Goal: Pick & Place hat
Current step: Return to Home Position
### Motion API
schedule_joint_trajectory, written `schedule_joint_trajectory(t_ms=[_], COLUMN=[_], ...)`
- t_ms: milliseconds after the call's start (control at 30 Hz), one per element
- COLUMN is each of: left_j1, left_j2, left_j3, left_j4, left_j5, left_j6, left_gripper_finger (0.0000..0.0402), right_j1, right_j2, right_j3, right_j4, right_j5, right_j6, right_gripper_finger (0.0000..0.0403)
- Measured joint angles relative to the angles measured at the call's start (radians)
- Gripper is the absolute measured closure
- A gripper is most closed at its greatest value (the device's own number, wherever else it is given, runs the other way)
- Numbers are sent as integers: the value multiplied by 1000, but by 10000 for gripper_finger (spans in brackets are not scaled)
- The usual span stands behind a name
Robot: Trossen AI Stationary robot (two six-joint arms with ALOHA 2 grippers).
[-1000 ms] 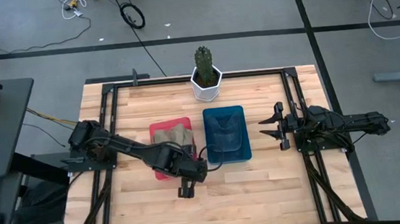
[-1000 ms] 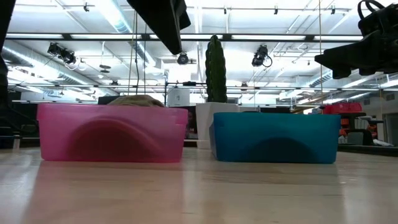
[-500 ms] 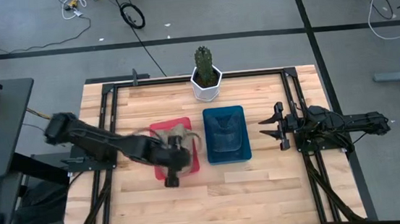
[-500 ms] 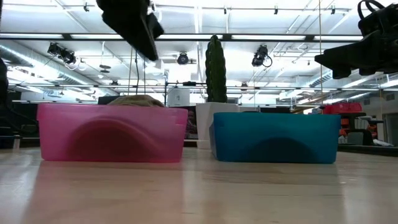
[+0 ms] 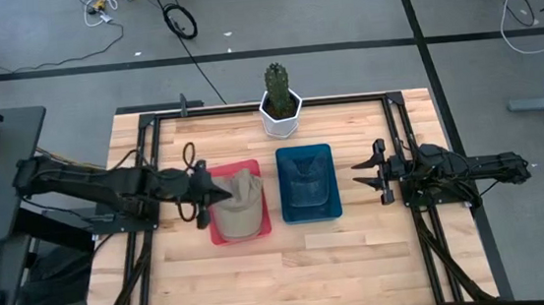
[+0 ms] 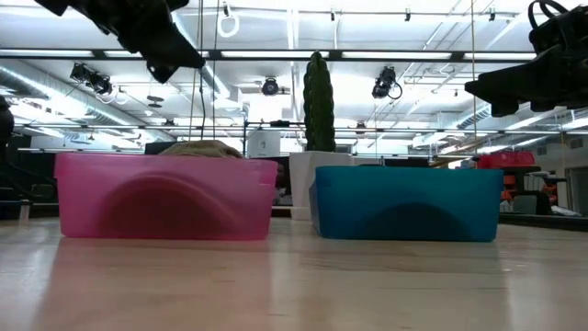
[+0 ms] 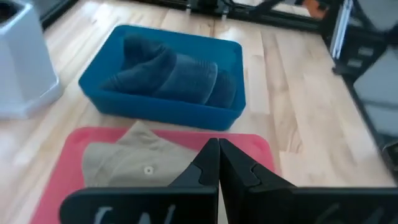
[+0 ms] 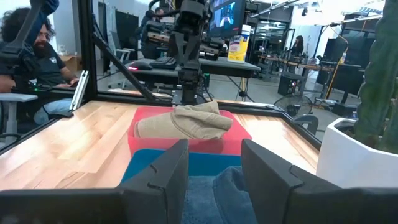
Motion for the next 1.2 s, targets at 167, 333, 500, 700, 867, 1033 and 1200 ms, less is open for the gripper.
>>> schedule_joint_trajectory(t_ms=[167,333,500,700,867,1033,1200], left_j1=[-1,-3,-3,-3,9,29,29], left_j2=[-9,-8,-35,-110,-259,-463,-678], left_j3=[-5,-5,-5,-68,-208,-296,-371], left_j4=[-22,-37,-35,40,152,172,210], left_j5=[1,2,1,1,2,13,96], left_j6=[-65,-30,-23,0,42,42,42], left_gripper_finger=[399,399,399,399,399,399,399], right_j1=[0,0,0,0,0,0,0], right_j2=[0,0,0,0,0,0,0], right_j3=[0,0,0,0,0,0,0], right_j4=[0,1,1,1,1,2,2], right_j5=[0,0,0,0,0,0,0], right_j6=[0,0,0,0,0,0,0], right_gripper_finger=[250,250,250,250,250,250,250])
